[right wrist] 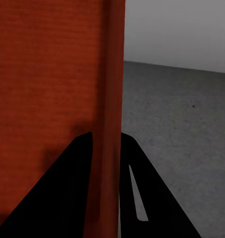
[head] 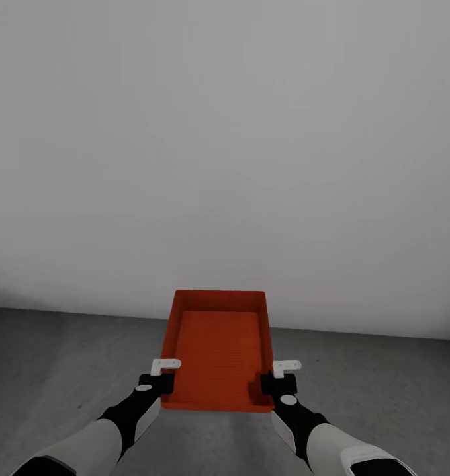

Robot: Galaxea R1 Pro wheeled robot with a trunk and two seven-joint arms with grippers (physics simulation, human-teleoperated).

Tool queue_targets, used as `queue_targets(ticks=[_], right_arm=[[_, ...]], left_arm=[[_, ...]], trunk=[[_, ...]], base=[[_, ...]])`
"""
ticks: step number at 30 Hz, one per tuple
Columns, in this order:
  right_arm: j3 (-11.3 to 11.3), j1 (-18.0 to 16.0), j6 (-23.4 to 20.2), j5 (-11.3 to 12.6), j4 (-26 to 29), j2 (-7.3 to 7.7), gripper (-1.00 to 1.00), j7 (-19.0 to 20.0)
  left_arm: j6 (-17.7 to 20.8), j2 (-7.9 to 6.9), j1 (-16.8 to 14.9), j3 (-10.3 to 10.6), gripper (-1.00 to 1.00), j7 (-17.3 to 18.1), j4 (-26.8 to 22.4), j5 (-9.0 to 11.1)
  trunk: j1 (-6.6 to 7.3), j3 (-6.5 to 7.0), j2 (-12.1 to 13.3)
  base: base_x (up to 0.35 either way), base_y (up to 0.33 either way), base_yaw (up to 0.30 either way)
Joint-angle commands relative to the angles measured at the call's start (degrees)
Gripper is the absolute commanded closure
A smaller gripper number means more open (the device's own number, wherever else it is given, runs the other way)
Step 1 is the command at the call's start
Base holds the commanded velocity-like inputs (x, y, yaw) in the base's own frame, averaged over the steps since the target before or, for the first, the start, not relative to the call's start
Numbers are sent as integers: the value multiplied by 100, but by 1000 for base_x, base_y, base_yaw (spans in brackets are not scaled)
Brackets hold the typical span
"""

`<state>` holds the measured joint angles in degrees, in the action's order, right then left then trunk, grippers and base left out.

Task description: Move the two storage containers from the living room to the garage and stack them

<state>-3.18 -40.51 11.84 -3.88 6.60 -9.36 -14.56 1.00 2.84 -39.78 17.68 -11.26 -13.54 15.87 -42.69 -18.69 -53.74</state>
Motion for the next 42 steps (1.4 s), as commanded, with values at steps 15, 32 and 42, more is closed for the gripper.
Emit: queue_targets(ticks=[15,32,42], right_arm=[[95,-2,20,8,-10,4,100,-121],[98,-2,20,10,-10,4,100,-144],[98,-1,20,10,-10,4,100,-144]], left_arm=[[14,33,-10,-177,100,-60,-17,22],[14,33,-10,-183,100,-62,-17,22],[14,30,-9,-185,100,-60,-17,22]], trunk=[[-330,-315,-608],[-704,-772,-1290],[-923,-1042,-1691]], base=[[0,0,0],[0,0,0],[0,0,0]])
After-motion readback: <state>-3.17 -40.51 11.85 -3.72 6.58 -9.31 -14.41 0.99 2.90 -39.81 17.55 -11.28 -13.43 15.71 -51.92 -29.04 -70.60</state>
